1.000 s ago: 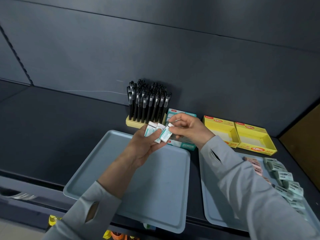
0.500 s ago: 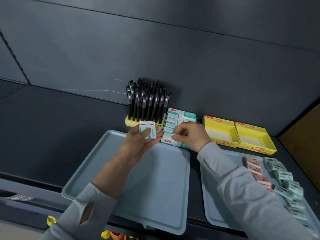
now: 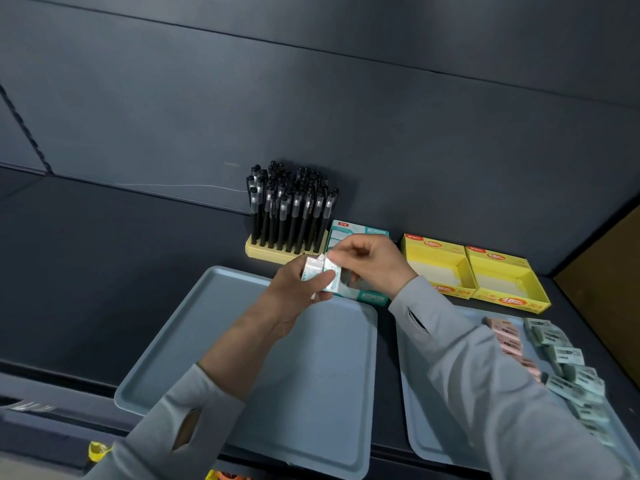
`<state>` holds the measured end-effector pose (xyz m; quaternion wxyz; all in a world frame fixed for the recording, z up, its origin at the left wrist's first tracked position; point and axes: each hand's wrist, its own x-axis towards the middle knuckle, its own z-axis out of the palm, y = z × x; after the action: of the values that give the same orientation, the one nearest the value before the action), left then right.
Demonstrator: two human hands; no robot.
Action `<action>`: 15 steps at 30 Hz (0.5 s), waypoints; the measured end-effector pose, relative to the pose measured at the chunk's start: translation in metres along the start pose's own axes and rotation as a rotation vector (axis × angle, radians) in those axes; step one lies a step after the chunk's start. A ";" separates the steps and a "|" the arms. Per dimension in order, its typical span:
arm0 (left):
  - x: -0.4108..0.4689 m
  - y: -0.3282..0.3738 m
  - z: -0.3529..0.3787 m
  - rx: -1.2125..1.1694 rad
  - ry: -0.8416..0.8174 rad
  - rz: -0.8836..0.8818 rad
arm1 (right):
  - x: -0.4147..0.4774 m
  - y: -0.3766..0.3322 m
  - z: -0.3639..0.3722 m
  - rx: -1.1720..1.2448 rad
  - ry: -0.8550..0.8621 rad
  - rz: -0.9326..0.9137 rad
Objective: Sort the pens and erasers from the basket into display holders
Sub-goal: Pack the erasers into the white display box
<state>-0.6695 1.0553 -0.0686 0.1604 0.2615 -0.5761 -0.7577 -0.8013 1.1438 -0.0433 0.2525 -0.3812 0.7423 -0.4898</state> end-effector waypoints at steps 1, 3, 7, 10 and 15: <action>0.001 0.000 0.003 -0.004 -0.001 -0.008 | 0.001 0.000 -0.004 0.027 0.002 -0.001; 0.002 0.002 0.008 -0.062 0.005 -0.028 | 0.004 0.001 -0.018 0.099 0.065 -0.004; 0.005 0.008 0.011 -0.177 0.049 -0.101 | 0.013 0.010 -0.058 -0.106 0.356 -0.024; 0.006 0.011 0.013 -0.205 0.086 -0.148 | 0.023 0.016 -0.074 -0.552 0.382 -0.032; 0.007 0.010 0.015 -0.148 0.067 -0.108 | 0.035 0.020 -0.058 -0.771 0.118 -0.057</action>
<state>-0.6848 1.0606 -0.0573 0.1573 0.3050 -0.4978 -0.7965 -0.8708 1.1510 -0.0387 0.0338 -0.4398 0.8742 -0.2031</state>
